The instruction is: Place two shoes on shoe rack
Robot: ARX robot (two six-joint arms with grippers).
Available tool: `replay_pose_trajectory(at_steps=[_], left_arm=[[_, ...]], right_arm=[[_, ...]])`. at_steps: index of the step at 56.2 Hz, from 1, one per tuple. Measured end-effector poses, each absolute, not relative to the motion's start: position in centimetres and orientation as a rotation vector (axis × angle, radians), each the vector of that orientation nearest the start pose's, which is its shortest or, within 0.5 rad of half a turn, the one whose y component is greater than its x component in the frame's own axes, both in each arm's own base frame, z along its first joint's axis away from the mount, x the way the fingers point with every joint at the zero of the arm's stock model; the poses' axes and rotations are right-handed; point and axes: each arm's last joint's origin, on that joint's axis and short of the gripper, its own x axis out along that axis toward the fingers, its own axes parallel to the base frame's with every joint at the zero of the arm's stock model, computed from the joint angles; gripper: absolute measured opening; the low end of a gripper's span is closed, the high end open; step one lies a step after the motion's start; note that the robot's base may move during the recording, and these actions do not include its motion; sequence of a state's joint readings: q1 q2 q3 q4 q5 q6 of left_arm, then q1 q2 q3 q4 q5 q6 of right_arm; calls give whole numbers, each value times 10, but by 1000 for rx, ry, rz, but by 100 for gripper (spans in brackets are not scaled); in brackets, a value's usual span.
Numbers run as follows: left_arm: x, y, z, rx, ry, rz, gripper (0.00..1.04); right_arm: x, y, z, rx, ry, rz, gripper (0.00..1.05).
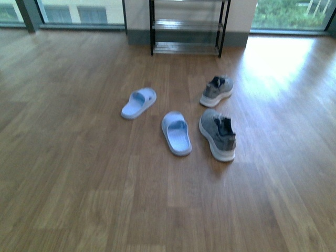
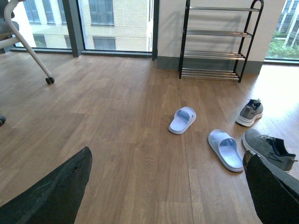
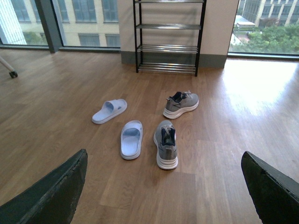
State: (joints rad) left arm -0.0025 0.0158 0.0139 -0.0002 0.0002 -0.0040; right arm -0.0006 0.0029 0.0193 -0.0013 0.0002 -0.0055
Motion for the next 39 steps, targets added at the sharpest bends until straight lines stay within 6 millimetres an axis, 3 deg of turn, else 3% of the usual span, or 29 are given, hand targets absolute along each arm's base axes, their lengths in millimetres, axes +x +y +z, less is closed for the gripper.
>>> replay_pose_trajectory(at_steps=[39], left_arm=[[98, 0, 167, -4, 2, -3, 95]], right_arm=[[97, 0, 170, -6, -15, -1, 95]])
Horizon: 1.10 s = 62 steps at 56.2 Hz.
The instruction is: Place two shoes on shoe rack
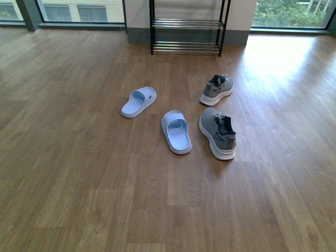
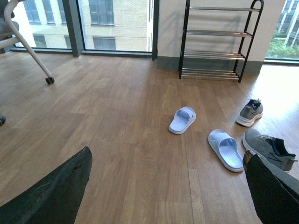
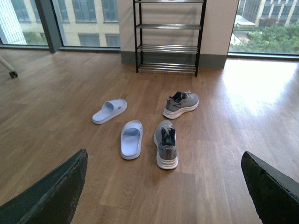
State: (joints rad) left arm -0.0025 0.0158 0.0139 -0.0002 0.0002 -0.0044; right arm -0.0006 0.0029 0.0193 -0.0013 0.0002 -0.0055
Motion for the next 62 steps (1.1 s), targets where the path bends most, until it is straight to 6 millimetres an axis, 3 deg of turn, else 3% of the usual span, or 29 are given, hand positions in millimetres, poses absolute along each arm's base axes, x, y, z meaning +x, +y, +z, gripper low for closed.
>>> replay_pose_trajectory(at_steps=[62], left_arm=[[98, 0, 167, -4, 2, -1, 95]], right_arm=[[97, 0, 170, -5, -15, 1, 95]])
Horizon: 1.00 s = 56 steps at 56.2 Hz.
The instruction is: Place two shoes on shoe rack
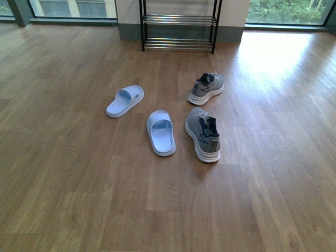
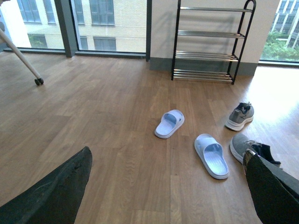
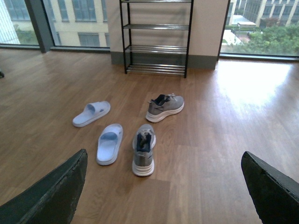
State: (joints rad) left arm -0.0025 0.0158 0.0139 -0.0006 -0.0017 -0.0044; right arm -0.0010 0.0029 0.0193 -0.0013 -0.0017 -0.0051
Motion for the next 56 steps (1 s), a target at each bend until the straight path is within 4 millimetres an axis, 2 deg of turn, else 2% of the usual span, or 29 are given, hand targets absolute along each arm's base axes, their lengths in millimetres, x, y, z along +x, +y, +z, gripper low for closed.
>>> replay_pose_trajectory(at_steps=[56], left_arm=[[98, 0, 167, -4, 2, -3, 95]], right_arm=[[97, 0, 170, -3, -15, -4, 95]])
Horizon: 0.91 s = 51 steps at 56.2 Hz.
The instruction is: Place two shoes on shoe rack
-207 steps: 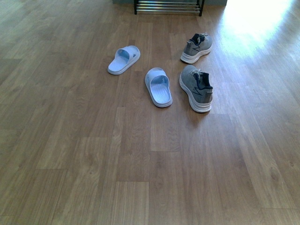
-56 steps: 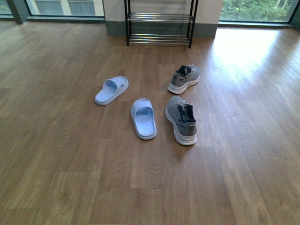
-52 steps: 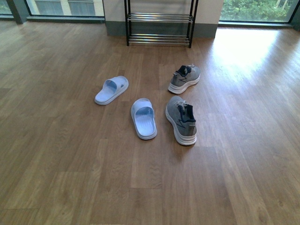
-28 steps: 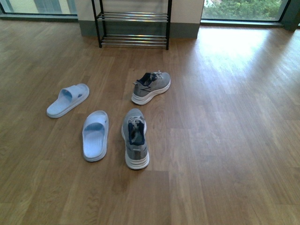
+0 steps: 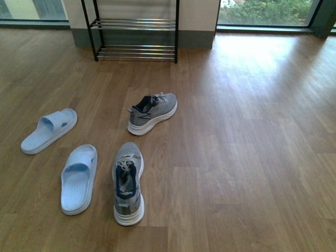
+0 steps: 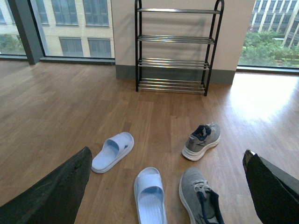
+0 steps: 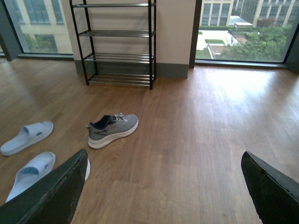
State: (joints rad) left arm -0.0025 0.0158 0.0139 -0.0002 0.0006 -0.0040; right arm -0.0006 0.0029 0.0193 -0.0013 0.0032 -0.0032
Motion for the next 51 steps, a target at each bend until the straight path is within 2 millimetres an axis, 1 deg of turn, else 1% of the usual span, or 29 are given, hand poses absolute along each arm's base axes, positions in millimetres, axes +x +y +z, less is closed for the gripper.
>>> replay_pose_trajectory(at_steps=[51], left_arm=[[98, 0, 167, -4, 2, -2, 95]], right_arm=[[97, 0, 170, -3, -14, 0, 95]])
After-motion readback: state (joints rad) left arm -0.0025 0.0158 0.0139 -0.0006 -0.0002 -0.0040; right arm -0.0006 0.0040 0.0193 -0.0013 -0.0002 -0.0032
